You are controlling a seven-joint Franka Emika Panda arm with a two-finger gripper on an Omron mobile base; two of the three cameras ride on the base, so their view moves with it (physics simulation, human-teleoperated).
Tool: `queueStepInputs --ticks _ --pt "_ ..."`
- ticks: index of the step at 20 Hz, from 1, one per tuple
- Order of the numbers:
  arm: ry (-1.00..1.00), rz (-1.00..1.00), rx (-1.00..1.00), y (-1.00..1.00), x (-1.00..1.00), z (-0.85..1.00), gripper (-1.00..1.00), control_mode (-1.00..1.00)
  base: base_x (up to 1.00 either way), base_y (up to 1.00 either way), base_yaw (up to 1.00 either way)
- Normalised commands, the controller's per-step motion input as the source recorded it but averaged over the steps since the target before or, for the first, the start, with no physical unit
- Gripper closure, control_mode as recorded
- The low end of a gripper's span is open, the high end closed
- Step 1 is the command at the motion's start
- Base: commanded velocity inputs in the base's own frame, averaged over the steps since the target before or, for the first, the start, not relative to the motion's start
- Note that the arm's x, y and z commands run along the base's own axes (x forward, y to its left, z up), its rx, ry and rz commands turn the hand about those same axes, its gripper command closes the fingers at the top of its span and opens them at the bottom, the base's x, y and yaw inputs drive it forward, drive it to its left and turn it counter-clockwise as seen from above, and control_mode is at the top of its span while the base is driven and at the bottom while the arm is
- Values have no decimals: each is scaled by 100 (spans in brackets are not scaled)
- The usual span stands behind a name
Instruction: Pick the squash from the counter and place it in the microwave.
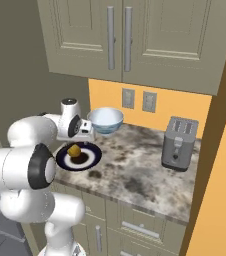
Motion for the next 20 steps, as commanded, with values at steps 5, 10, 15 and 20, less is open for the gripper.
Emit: queueStepInputs --ticks 5,10,15,20 --pt "8 1 0 11 13 -28 -100 -100 0 0 0" --pt "3 0 0 6 0 -35 -100 -100 0 0 0" --pt "3 0 0 16 0 -41 -100 -100 0 0 0" --pt "3 0 0 19 0 -38 -100 -100 0 0 0"
